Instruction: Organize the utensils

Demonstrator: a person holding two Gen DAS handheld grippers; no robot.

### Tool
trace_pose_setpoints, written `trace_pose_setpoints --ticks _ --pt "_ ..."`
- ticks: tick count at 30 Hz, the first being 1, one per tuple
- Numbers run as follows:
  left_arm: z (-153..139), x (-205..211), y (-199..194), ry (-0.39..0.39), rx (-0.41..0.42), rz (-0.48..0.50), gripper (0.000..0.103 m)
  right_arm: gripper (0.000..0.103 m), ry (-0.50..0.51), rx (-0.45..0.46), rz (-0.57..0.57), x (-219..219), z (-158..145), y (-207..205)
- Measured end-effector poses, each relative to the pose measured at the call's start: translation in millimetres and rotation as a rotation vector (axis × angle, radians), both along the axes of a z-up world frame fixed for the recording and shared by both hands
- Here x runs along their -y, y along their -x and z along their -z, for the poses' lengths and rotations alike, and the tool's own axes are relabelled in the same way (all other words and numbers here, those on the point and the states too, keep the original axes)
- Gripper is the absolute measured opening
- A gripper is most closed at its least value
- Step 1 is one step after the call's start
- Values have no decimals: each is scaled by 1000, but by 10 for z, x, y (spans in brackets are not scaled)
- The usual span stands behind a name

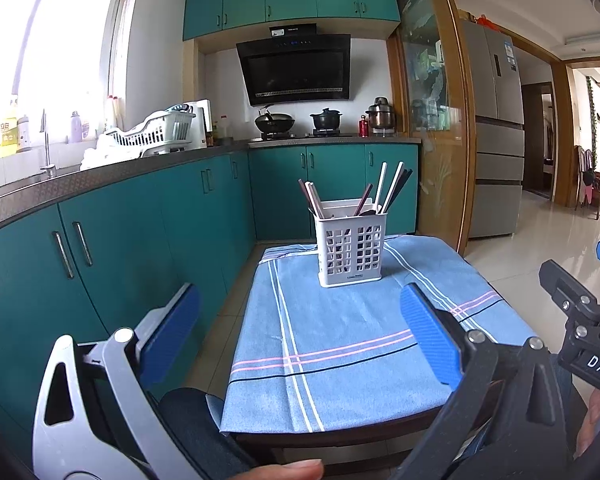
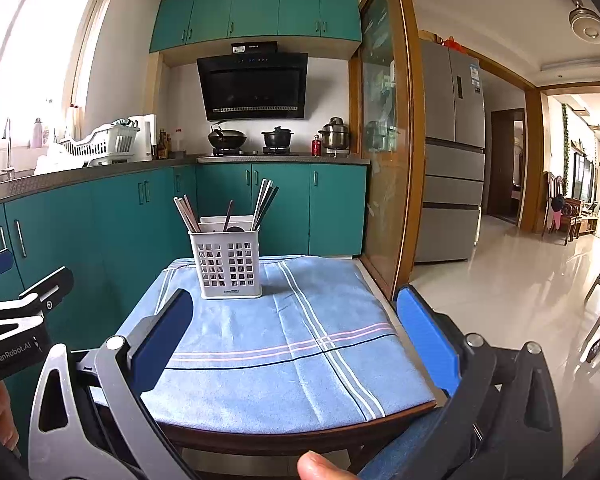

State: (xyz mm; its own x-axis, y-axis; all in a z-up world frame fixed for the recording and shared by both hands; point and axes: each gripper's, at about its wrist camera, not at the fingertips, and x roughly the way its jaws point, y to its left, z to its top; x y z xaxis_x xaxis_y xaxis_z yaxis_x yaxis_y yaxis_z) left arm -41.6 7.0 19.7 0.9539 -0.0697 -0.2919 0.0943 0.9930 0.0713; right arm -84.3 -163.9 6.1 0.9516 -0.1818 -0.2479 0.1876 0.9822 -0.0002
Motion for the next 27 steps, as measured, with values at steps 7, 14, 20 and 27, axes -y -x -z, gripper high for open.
trace_pose_setpoints --ticks 7,14,20,27 --pt "1 8 4 0 -1 3 99 100 -2 5 4 4 15 3" --pt "-4 4 6 1 -1 3 99 100 -1 4 5 10 19 8" --pt "-5 3 9 -1 0 6 99 100 -1 5 3 15 22 11" --pt "-5 2 14 -2 0 5 99 100 0 7 4 10 18 23"
